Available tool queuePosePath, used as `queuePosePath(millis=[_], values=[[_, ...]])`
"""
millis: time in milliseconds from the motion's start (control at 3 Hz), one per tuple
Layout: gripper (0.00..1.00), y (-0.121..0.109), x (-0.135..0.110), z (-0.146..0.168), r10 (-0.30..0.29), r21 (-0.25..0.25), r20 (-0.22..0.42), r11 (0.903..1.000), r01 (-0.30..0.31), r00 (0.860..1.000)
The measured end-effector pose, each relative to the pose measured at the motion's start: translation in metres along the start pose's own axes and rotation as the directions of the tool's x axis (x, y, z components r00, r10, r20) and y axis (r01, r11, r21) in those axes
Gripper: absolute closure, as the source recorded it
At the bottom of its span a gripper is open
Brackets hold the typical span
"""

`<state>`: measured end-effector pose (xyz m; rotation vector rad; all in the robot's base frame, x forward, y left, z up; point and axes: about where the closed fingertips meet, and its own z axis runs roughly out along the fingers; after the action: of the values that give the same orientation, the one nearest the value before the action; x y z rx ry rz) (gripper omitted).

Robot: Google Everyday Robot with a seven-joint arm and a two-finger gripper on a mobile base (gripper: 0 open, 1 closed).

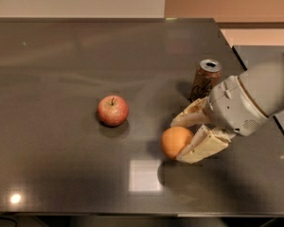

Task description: Move orange near apple

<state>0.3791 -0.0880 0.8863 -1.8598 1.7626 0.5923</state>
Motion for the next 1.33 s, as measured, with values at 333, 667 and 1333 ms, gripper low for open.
queuePosePath(millis=[333,667,1333], values=[[1.00,-0.022,-0.018,0.013,0.002,-0.004,0.024,1.0000,-0.002,1.000],[1.00,-0.041,-0.030,0.030,0.010,-0.015,0.047,0.9998,-0.009,0.999],[1.00,-0.059,-0.041,0.061,0.027,-0.043,0.092,0.9988,-0.023,0.995]])
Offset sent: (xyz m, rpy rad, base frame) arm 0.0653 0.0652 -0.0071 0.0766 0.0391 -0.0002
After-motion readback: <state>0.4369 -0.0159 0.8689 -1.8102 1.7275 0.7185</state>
